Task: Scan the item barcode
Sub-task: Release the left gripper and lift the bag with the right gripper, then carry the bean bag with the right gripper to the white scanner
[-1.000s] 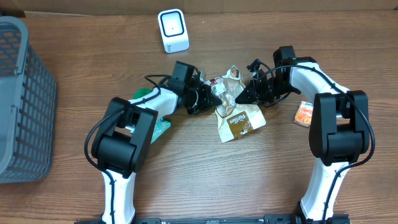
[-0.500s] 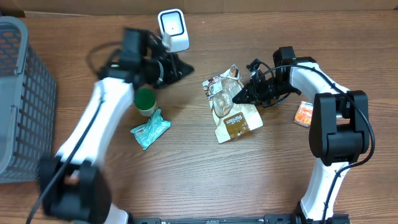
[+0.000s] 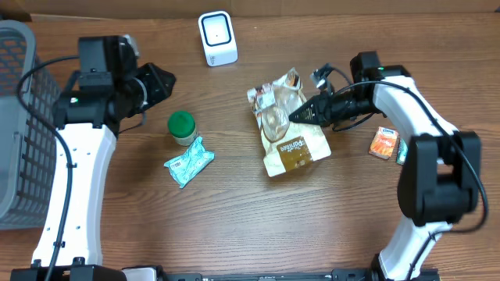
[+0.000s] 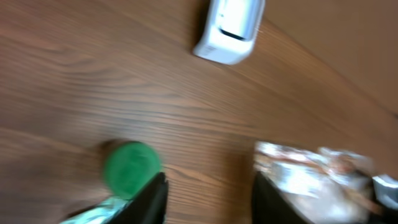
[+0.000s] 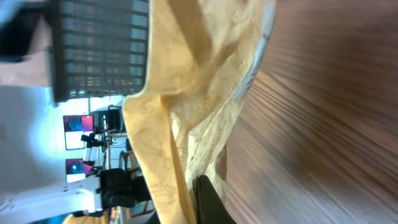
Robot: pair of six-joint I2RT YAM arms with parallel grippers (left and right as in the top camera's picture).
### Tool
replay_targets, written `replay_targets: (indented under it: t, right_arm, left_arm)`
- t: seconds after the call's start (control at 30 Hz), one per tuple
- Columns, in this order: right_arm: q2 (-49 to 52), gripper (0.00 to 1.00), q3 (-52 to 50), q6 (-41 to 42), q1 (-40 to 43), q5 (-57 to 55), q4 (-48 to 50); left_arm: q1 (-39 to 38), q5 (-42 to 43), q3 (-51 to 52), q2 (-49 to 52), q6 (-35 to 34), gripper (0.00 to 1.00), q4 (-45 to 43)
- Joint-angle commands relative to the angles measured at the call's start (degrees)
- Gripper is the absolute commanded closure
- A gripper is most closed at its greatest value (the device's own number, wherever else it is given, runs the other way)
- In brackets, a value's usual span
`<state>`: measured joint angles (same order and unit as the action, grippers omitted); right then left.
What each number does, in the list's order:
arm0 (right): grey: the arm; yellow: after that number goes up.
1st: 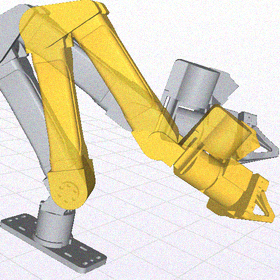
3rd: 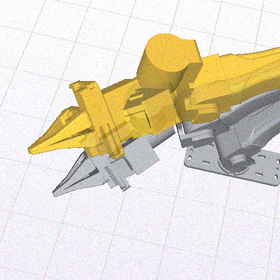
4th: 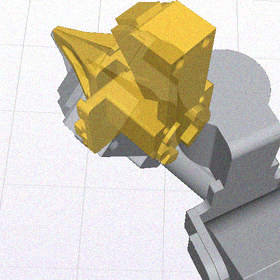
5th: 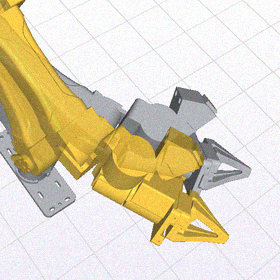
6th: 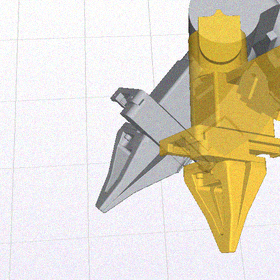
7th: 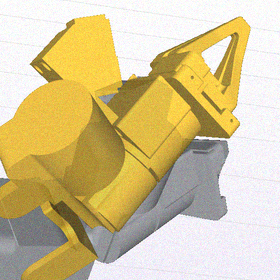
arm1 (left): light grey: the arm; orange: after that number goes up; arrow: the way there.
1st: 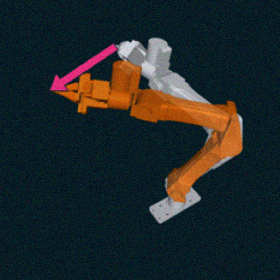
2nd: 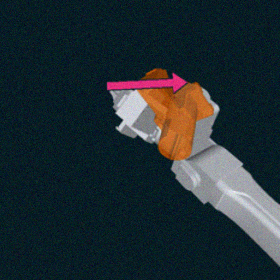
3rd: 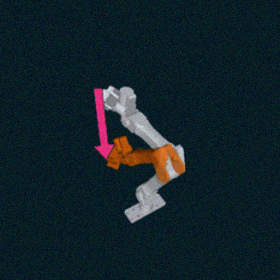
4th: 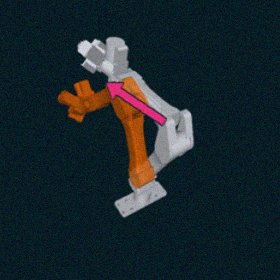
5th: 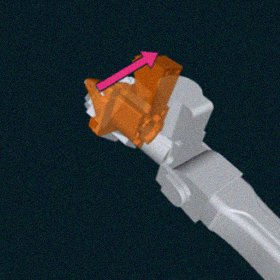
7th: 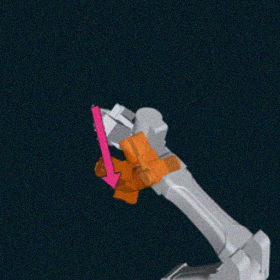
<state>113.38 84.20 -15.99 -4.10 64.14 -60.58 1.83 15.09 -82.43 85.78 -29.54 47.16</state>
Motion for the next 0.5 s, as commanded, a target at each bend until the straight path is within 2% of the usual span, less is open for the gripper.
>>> replay_targets:
  t: [0.0, 0.17, 0.23, 0.47]
  right_arm:
    - [-6.03, 0.96, 1.44, -1.44, 0.37, 8.61, 1.18]
    - [-9.18, 0.96, 1.44, -2.54, 0.28, 21.24, 8.13]
    - [-9.29, 0.96, 1.44, -2.49, 0.17, 24.87, 12.15]
    - [-9.29, 0.96, 1.42, -2.49, -0.11, 21.75, 19.50]
  left_arm:
    - [2.12, -6.67, 0.07, 0.48, 0.44, 0.50, 0.66]
    - [3.80, -9.84, 0.07, 0.48, 0.48, 0.05, 1.29]
    - [4.04, -10.97, 0.07, 0.48, 1.60, 0.00, 1.75]
    - [4.07, -19.63, 0.07, 0.48, 7.39, 0.00, 2.73]
